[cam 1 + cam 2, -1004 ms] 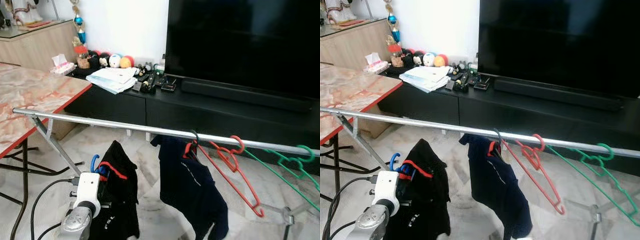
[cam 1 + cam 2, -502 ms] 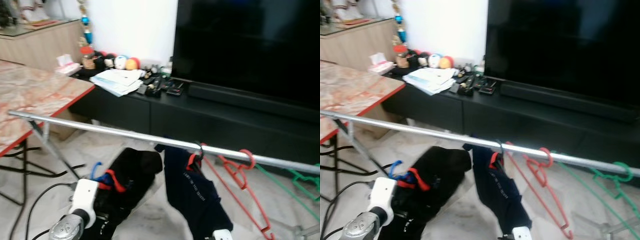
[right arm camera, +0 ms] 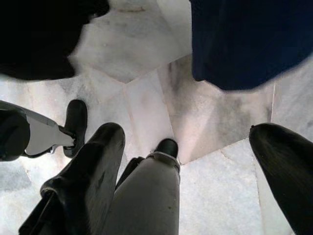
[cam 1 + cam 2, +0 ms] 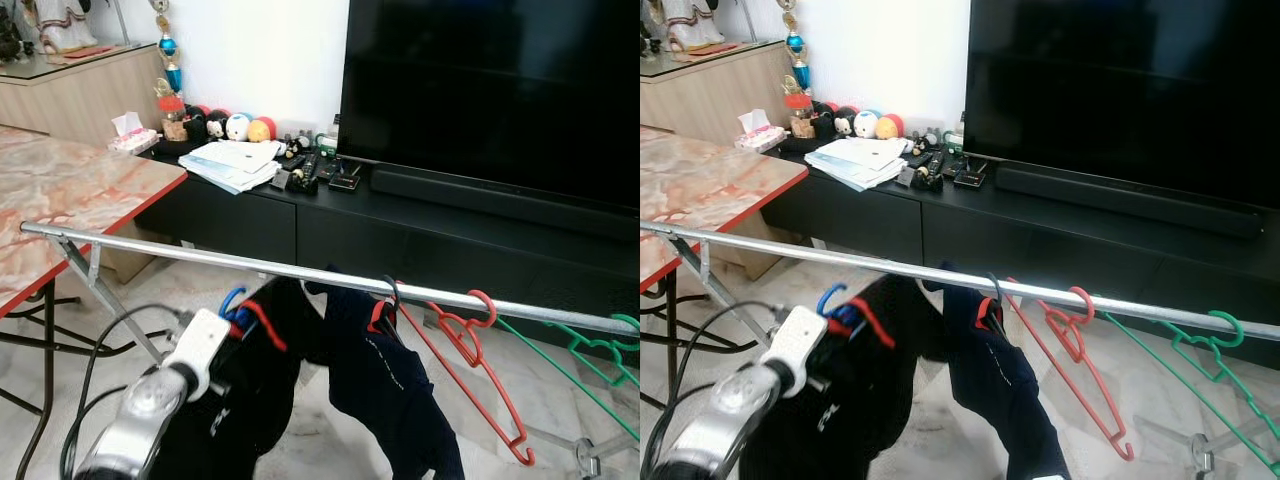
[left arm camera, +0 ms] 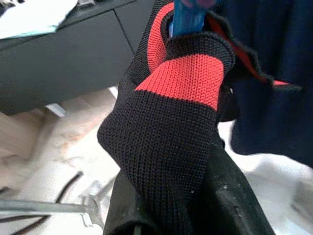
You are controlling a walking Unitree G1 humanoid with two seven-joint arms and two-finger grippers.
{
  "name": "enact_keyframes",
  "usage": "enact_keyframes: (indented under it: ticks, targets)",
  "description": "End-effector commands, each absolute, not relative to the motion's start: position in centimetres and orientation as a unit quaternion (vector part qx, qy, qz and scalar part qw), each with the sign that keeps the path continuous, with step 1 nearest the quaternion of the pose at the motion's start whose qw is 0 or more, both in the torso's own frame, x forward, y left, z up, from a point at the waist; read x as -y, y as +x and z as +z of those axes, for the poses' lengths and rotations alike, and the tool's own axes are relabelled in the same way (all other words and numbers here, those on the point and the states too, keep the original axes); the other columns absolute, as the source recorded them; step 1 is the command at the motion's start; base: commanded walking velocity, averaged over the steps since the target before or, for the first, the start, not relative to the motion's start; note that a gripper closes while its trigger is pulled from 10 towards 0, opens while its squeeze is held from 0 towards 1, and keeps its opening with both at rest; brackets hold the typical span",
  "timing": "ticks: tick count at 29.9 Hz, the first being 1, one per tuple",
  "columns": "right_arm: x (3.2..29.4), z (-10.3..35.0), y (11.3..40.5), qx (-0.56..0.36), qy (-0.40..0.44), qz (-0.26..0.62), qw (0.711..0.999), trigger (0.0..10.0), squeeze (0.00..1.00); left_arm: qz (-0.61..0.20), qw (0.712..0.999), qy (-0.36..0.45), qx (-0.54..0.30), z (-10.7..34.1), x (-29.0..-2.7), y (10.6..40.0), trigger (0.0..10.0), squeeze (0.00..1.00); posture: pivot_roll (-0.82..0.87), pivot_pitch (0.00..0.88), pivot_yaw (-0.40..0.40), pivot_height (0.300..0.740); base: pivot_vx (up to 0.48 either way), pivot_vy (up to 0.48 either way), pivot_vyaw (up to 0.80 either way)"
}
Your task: Hang hanger
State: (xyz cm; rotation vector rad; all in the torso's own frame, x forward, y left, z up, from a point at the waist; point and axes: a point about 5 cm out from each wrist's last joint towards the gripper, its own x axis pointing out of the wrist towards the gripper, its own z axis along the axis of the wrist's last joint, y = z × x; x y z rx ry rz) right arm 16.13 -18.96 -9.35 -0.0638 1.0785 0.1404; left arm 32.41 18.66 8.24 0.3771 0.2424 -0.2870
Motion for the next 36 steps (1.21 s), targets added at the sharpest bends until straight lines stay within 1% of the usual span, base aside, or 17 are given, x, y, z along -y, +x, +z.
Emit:
enact_keyframes:
  ticks: [1, 7, 8, 14, 19, 21, 29, 32, 36]
  targets:
    - [19.0, -9.3, 16.2, -0.512, -0.030, 0.065, 0.856, 10.0, 0.00, -0.121, 0.968, 0.194, -0.108, 8.9, -18.9, 33.2, 10.0, 0.00, 0.05, 0.032, -0.004, 0.740, 0.000, 0.000, 0.00]
    - [19.1, -9.3, 16.2, -0.516, -0.034, 0.067, 0.853, 10.0, 0.00, -0.080, 0.969, 0.204, -0.116, 9.6, -19.1, 34.9, 10.0, 0.00, 0.04, 0.039, -0.017, 0.740, 0.000, 0.000, 0.00]
    - [19.2, -9.3, 16.2, -0.515, -0.034, 0.067, 0.854, 10.0, 0.00, -0.062, 0.971, 0.199, -0.120, 9.8, -19.2, 35.3, 10.0, 0.00, 0.04, 0.042, -0.019, 0.740, 0.000, 0.000, 0.00]
    - [19.2, -9.3, 16.2, -0.516, -0.036, 0.067, 0.853, 10.0, 0.00, -0.037, 0.970, 0.204, -0.125, 10.1, -19.4, 35.9, 10.0, 0.00, 0.03, 0.045, -0.022, 0.740, 0.000, 0.000, 0.00]
    - [19.4, -9.2, 16.3, -0.516, -0.037, 0.067, 0.853, 10.0, 0.00, -0.010, 0.971, 0.189, -0.146, 10.1, -19.6, 36.6, 10.0, 0.00, 0.02, 0.046, -0.025, 0.740, 0.000, 0.000, 0.00]
    - [19.5, -9.2, 16.3, -0.517, -0.041, 0.067, 0.852, 10.0, 0.00, 0.002, 0.967, 0.203, -0.152, 10.3, -19.7, 36.9, 10.0, 0.00, 0.01, 0.045, -0.028, 0.740, 0.000, 0.000, 0.00]
    - [19.7, -9.2, 16.4, -0.517, -0.042, 0.063, 0.853, 10.0, 0.00, 0.007, 0.968, 0.202, -0.148, 11.3, -19.4, 37.9, 10.0, 0.00, 0.00, 0.048, -0.032, 0.740, 0.000, 0.000, 0.00]
    - [19.9, -9.1, 16.3, -0.517, -0.043, 0.062, 0.853, 10.0, 0.00, 0.004, 0.964, 0.203, -0.171, 11.1, -19.2, 38.0, 10.0, 0.00, 0.00, 0.050, -0.033, 0.740, 0.000, 0.000, 0.00]
    - [19.9, -9.2, 16.3, -0.518, -0.044, 0.062, 0.852, 10.0, 0.00, 0.003, 0.962, 0.208, -0.175, 10.9, -19.1, 38.0, 10.0, 0.00, -0.01, 0.050, -0.032, 0.740, 0.000, 0.000, 0.00]
